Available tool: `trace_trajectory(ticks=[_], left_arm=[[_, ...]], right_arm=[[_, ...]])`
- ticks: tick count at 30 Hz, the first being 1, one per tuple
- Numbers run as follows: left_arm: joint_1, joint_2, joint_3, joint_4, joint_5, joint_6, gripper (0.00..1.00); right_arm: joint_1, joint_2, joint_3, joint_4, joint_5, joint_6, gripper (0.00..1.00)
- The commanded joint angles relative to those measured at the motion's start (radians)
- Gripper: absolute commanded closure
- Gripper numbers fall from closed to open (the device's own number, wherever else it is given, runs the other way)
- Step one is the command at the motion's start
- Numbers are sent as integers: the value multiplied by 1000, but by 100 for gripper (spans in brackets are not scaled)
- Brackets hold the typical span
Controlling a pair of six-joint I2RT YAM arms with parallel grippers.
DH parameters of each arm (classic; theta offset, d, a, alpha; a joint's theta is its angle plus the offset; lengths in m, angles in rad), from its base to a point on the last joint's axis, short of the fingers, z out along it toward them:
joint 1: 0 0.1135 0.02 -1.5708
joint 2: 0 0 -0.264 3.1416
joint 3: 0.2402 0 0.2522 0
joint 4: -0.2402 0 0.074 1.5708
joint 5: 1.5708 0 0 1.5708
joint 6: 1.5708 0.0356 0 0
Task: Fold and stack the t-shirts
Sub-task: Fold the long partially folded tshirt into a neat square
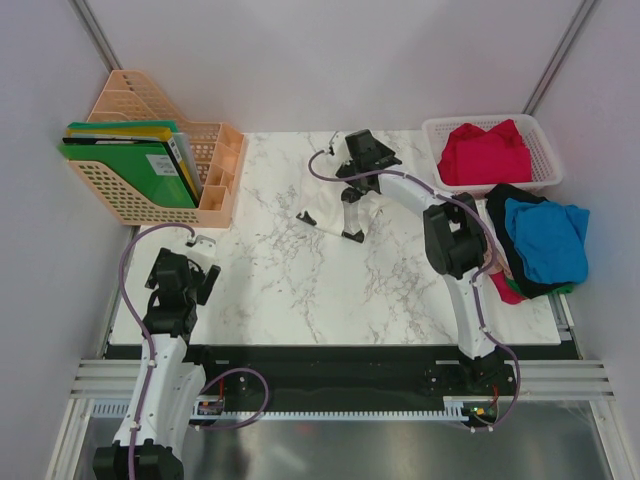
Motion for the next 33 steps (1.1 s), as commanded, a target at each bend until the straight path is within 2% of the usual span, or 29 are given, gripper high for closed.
trace_trajectory(ticks=[1, 6, 7, 8, 13, 20, 27, 33], left_arm=[[4, 2, 1, 33, 10, -20, 0], [4, 7, -1, 33, 14, -20, 0], [4, 5, -1, 33, 16, -20, 0], [4, 7, 1, 33, 16, -20, 0], [4, 5, -1, 32, 13, -20, 0], [4, 2, 1, 27, 6, -20, 0], [5, 19, 2, 27, 10, -21, 0], [5, 17, 1, 27, 5, -20, 0]], right_arm=[[13, -108, -54, 134, 44, 28, 2], [15, -161, -52, 56, -59, 50, 7], [15, -157, -34, -2, -70, 75, 15], [15, -148, 6, -25, -87, 91, 17], [13, -70, 187, -226, -268, 151, 14], [-28, 150, 468, -378, -383, 134, 16], [-103, 181, 450, -374, -448, 160, 9], [-168, 162, 399, -317, -459, 165, 9]])
